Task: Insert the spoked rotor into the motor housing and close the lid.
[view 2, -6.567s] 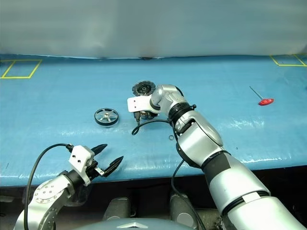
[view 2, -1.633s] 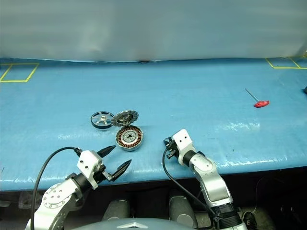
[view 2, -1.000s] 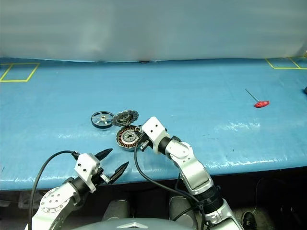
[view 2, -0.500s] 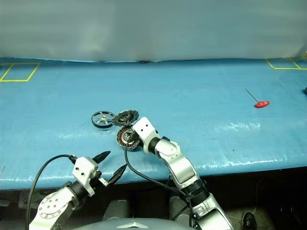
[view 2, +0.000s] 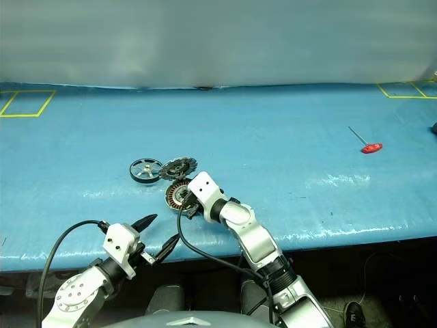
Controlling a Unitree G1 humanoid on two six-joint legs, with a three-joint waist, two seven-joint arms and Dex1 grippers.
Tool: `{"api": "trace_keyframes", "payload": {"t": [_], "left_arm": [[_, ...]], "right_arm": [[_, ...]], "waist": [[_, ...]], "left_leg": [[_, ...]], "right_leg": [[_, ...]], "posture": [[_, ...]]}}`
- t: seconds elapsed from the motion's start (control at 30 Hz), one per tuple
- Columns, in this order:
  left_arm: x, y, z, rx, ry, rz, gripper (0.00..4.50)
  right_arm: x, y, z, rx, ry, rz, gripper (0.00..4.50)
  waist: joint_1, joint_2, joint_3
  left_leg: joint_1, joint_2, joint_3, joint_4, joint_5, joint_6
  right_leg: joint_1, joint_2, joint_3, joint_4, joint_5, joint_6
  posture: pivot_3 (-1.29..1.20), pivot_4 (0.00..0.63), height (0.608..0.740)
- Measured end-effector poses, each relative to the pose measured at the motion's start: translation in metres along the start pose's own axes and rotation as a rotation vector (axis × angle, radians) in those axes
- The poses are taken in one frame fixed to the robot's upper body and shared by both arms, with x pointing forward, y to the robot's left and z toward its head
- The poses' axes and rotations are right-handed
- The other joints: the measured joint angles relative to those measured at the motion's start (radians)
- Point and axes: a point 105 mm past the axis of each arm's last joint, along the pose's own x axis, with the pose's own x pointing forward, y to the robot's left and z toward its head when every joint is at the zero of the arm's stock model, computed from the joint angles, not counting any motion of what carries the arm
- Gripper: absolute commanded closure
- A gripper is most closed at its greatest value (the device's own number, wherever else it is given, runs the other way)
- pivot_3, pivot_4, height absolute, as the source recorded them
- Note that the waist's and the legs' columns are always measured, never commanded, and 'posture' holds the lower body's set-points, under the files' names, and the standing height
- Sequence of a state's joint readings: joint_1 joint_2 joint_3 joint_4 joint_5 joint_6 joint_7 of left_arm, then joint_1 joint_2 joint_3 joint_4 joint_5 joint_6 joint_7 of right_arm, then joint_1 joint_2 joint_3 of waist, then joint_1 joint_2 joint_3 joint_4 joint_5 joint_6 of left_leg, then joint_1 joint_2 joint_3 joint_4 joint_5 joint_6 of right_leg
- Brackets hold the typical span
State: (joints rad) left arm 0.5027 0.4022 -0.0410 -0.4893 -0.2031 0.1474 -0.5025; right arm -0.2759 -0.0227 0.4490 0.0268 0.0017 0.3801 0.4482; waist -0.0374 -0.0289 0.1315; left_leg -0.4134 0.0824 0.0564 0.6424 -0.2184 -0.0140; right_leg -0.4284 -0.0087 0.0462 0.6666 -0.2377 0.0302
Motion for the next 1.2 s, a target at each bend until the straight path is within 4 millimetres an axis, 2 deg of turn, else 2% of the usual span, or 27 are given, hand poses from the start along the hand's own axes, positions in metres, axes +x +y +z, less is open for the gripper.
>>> {"api": "trace_keyframes", "payload": {"t": [0.37, 1.1, 1.2], "left_arm": [[0.0007, -0.0007, 0.0001, 0.0, 0.0, -0.003, 0.0], [0.0028, -0.0026, 0.001, -0.001, -0.005, -0.013, 0.0], [0.0029, -0.003, 0.0008, -0.002, -0.005, -0.014, 0.0]], "right_arm": [[0.0028, 0.0041, 0.0003, 0.005, -0.002, 0.011, 3.84], [0.001, -0.0011, -0.0006, 0.014, 0.007, -0.008, 3.84], [0.0012, -0.0009, -0.0007, 0.016, 0.008, -0.008, 2.83]], "waist": [[0.0, 0.0, 0.0], [0.0, 0.0, 0.0], [0.0, 0.0, 0.0]], "left_leg": [[0.0, 0.0, 0.0, 0.0, 0.0, 0.0], [0.0, 0.0, 0.0, 0.0, 0.0, 0.0], [0.0, 0.0, 0.0, 0.0, 0.0, 0.0]], "right_leg": [[0.0, 0.0, 0.0, 0.0, 0.0, 0.0], [0.0, 0.0, 0.0, 0.0, 0.0, 0.0], [0.0, 0.0, 0.0, 0.0, 0.0, 0.0]], "posture": [[0.0, 0.15, 0.74], [0.0, 0.15, 0.74], [0.0, 0.15, 0.74]]}}
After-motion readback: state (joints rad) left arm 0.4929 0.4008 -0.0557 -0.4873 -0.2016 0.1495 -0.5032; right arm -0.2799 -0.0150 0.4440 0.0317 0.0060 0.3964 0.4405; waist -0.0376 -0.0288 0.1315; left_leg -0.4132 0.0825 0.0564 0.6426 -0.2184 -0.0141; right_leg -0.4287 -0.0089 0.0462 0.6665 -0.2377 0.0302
